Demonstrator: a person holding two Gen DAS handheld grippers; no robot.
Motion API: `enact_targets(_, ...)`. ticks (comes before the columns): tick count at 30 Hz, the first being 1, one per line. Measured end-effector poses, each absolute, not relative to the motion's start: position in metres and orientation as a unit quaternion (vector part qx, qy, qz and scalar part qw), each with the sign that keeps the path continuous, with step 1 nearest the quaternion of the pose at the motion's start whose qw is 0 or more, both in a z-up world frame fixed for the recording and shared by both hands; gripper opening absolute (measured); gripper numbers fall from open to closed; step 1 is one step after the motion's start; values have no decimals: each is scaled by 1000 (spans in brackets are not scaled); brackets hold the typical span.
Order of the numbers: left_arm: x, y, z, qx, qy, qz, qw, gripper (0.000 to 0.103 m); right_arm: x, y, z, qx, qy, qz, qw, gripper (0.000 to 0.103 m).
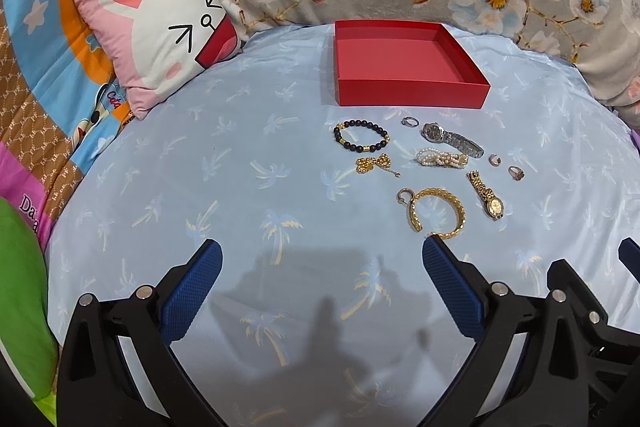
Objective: Organize jewelry
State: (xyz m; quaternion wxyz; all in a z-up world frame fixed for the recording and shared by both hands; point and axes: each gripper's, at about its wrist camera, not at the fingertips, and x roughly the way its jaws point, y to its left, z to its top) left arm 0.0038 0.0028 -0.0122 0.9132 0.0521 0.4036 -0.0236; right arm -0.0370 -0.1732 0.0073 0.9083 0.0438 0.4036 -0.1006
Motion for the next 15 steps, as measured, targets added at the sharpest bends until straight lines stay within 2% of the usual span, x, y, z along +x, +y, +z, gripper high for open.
enact_targets(15,4,3,-12,53,403,-24,913,98,-37,-173,7,44,404,-100,908,98)
